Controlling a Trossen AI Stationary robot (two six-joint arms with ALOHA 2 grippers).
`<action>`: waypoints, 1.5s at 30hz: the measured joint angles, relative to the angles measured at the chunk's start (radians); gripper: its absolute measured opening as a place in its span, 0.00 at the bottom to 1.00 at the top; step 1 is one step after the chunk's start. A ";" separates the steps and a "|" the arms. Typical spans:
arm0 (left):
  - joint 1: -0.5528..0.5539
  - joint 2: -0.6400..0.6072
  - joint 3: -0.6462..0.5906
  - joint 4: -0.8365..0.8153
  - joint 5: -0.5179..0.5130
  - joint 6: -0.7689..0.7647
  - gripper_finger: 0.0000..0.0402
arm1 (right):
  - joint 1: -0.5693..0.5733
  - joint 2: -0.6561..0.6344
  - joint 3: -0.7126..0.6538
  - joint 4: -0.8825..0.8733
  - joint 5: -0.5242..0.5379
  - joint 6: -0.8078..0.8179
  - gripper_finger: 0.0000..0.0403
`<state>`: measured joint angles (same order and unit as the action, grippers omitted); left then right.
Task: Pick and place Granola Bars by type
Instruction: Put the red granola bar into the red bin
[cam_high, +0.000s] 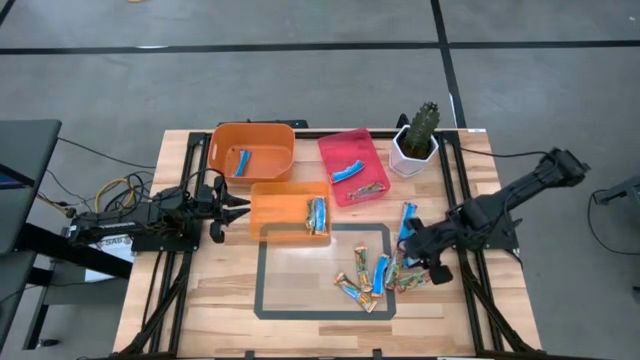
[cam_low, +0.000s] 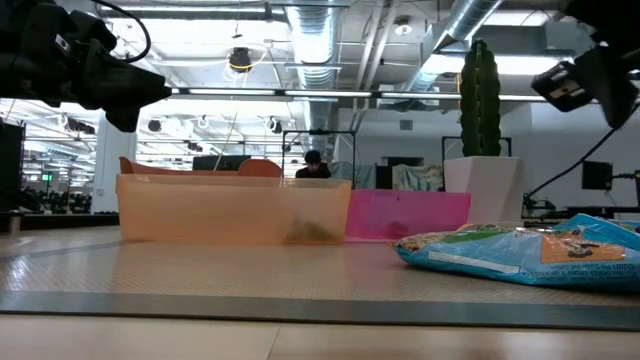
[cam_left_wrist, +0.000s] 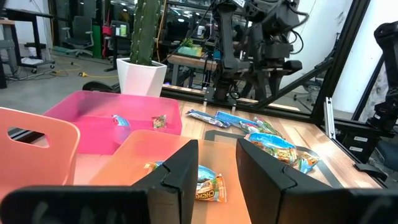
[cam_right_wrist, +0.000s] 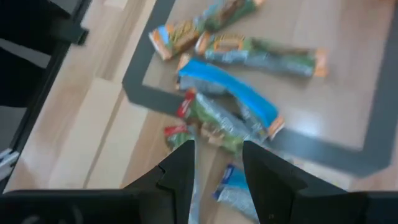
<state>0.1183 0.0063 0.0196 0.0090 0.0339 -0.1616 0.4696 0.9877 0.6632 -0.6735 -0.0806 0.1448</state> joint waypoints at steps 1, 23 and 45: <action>0.000 0.000 0.000 0.000 0.000 0.000 0.25 | 0.013 0.008 0.000 -0.009 0.001 0.018 0.32; 0.000 0.000 0.000 0.000 0.000 0.000 0.25 | 0.262 0.357 0.153 -0.164 0.181 0.248 0.59; 0.000 0.000 0.000 0.000 0.000 0.000 0.25 | 0.299 0.506 0.166 -0.152 0.079 0.267 0.60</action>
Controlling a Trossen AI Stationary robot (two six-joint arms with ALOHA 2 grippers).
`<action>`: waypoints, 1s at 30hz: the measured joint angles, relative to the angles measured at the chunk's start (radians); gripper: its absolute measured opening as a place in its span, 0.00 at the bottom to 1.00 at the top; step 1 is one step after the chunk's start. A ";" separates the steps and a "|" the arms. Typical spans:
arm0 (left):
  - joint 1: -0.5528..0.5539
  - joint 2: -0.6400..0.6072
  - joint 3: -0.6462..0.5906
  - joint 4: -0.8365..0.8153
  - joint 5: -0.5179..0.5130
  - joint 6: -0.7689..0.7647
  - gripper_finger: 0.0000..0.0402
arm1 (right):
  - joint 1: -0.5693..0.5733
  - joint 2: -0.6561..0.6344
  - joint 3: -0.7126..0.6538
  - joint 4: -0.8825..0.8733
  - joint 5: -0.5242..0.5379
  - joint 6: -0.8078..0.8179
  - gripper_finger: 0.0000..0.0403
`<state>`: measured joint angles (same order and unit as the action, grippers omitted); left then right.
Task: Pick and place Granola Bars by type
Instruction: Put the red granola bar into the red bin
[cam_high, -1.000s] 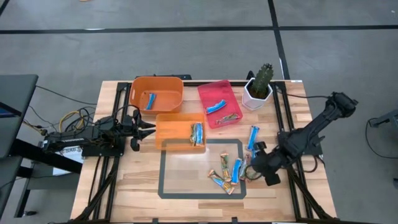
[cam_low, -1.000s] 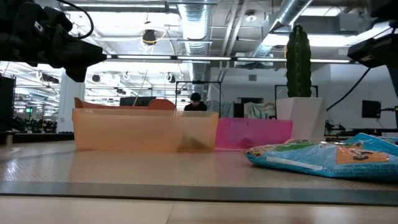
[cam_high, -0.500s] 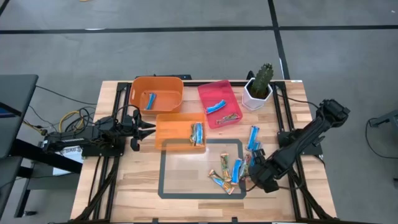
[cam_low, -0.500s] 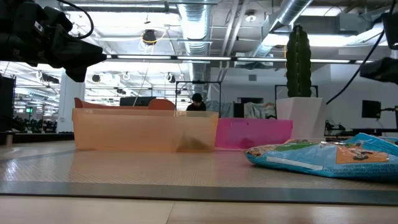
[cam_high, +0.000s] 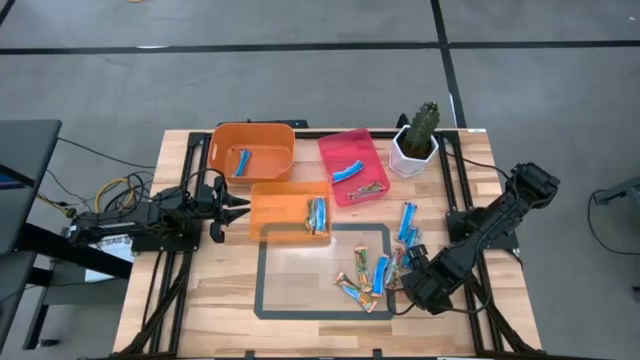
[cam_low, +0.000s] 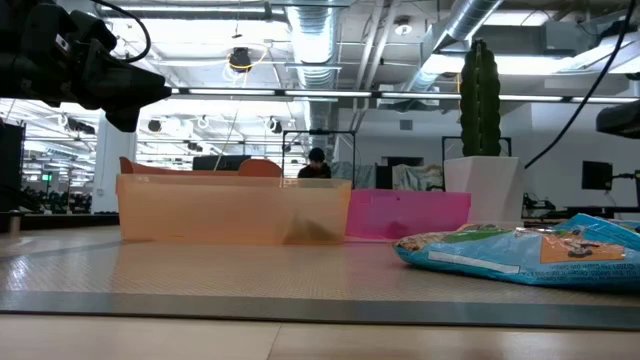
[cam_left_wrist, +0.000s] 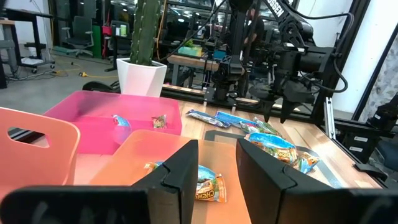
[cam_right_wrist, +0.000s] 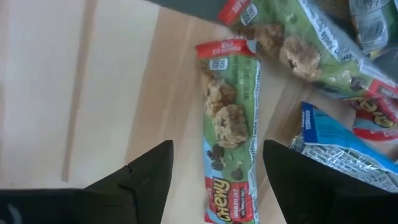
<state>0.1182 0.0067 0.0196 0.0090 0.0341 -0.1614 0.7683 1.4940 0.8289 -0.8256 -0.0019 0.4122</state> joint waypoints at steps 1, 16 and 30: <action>0.000 0.000 0.000 0.000 0.000 0.000 0.25 | 0.002 0.000 -0.009 -0.001 0.001 0.000 0.60; 0.000 0.000 0.000 0.000 0.000 0.000 0.25 | -0.005 0.000 -0.071 0.019 0.006 0.052 0.58; 0.000 0.000 0.000 0.000 0.000 0.000 0.25 | -0.020 0.090 -0.079 0.080 -0.029 0.059 0.34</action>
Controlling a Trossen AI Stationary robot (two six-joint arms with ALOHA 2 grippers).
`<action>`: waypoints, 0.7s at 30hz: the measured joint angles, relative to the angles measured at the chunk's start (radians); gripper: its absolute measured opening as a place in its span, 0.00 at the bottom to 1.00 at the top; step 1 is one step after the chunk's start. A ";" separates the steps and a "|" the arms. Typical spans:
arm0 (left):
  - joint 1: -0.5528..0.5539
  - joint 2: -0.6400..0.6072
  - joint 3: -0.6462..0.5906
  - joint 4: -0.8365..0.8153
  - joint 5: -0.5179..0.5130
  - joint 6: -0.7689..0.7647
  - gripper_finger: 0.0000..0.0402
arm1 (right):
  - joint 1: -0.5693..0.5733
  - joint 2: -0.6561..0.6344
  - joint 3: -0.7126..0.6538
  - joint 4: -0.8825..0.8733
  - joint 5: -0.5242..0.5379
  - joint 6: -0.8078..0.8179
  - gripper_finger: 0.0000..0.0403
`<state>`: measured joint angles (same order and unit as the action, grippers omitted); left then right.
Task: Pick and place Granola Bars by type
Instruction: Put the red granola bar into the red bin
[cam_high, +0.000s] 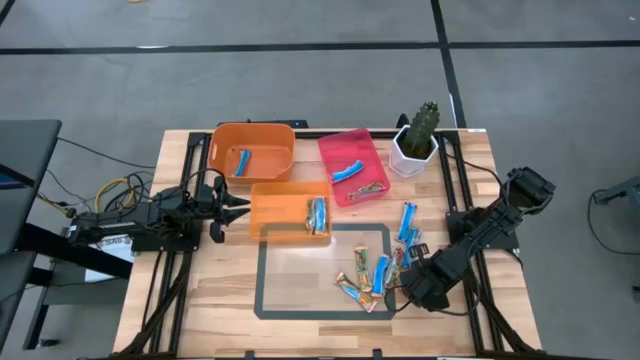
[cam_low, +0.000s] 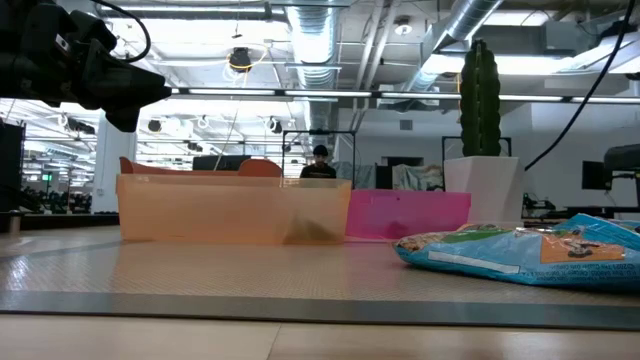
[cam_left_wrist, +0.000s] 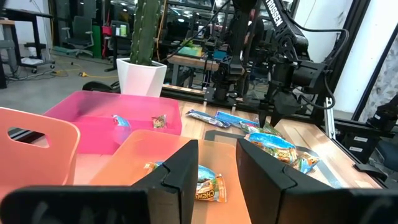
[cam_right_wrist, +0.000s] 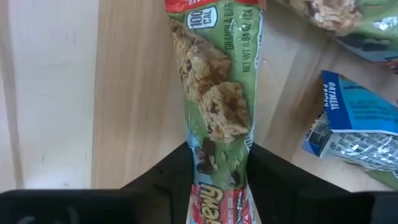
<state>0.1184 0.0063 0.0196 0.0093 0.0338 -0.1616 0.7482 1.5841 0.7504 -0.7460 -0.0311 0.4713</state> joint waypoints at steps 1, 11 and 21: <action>0.000 0.000 0.000 0.000 0.000 0.000 0.25 | -0.004 0.001 0.000 0.002 -0.001 0.000 0.33; 0.000 0.000 0.000 0.000 0.000 0.000 0.25 | -0.011 0.008 0.036 0.014 -0.005 0.001 0.15; 0.000 0.000 0.000 0.000 0.000 0.000 0.25 | -0.011 -0.037 0.079 0.182 -0.144 0.002 0.04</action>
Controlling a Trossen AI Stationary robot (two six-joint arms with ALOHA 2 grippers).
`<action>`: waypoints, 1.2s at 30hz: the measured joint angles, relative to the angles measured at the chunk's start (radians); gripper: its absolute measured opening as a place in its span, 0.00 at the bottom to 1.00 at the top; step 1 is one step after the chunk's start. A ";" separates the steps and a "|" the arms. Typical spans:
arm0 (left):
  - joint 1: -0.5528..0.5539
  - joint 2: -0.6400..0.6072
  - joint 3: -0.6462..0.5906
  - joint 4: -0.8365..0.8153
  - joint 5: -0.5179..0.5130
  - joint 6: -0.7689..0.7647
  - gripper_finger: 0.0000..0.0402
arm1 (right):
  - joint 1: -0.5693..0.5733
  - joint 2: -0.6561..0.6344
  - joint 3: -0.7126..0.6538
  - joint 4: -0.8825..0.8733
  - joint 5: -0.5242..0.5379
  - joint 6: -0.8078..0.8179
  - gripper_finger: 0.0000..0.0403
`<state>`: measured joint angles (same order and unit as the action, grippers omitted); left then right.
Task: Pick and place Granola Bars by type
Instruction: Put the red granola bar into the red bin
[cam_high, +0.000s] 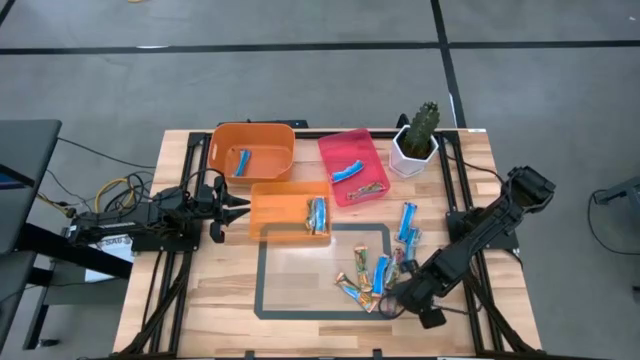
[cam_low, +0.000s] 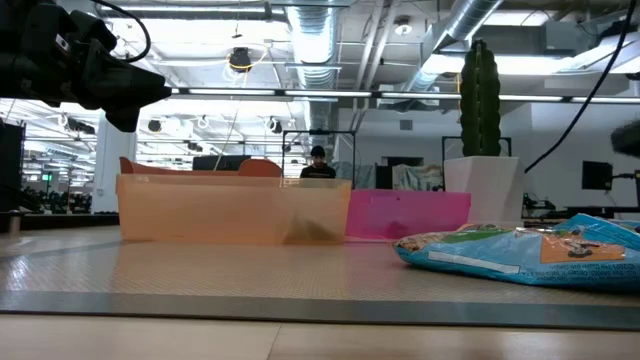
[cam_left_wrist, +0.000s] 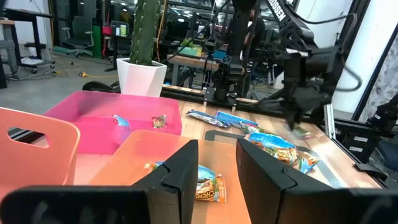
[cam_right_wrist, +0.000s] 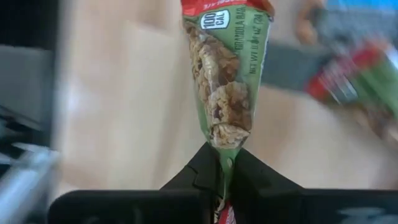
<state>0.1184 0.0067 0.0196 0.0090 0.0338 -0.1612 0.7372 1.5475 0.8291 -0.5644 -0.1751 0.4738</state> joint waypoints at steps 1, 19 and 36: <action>0.000 0.000 0.000 0.000 0.000 0.000 0.25 | 0.000 -0.015 0.000 0.031 -0.013 0.003 0.04; 0.000 0.000 0.000 0.000 0.000 0.000 0.25 | -0.227 -0.138 0.002 0.649 0.082 0.131 0.04; 0.000 0.000 0.000 0.000 0.000 0.000 0.25 | -0.604 -0.138 0.002 0.944 0.179 -0.040 0.05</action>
<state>0.1184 0.0063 0.0196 0.0093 0.0341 -0.1615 0.1328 1.4097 0.8307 0.3791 0.0044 0.4333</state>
